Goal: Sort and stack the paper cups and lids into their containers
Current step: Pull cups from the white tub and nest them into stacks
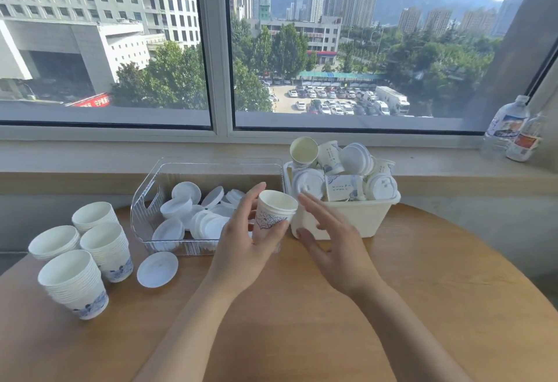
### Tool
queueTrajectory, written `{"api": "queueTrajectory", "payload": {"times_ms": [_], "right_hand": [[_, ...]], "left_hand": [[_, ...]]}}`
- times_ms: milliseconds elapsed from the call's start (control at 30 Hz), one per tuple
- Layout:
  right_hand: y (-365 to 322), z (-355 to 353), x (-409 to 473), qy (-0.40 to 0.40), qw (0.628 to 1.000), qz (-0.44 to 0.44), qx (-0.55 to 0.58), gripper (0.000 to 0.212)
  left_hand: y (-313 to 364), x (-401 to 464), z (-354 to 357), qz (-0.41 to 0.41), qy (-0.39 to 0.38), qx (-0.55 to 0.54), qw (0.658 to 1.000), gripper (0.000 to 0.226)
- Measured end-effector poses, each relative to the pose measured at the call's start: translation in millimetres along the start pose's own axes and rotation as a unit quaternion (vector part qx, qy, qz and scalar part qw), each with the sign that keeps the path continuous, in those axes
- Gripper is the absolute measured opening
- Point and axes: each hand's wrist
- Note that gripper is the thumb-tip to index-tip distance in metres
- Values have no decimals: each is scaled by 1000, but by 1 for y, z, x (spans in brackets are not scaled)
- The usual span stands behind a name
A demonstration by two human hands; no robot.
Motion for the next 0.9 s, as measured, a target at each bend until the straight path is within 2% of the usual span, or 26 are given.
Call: {"api": "queueTrajectory", "payload": {"times_ms": [133, 233, 367, 467, 700, 900], "right_hand": [[22, -15, 54, 49, 996, 51, -53, 36], [34, -17, 91, 11, 990, 71, -119, 35], [37, -8, 125, -30, 977, 55, -205, 35], [38, 0, 138, -33, 965, 45, -256, 36], [43, 4, 142, -28, 948, 30, -316, 37], [46, 0, 143, -12, 953, 29, -302, 35]], "left_hand": [[-17, 26, -2, -7, 37, 19, 999, 70], [-34, 41, 0, -8, 44, 46, 998, 72], [-52, 56, 6, -24, 44, 78, 996, 79], [-59, 62, 10, -26, 65, 90, 993, 80], [-62, 76, 15, -12, 66, 104, 992, 70], [-57, 85, 20, -8, 60, 89, 994, 70]]}}
Point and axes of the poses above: each hand's wrist, its own x-axis towards the middle knuckle, its own z-axis out of the palm, y = z × x, and after that the axes turned 8 degrees about z, right-handed
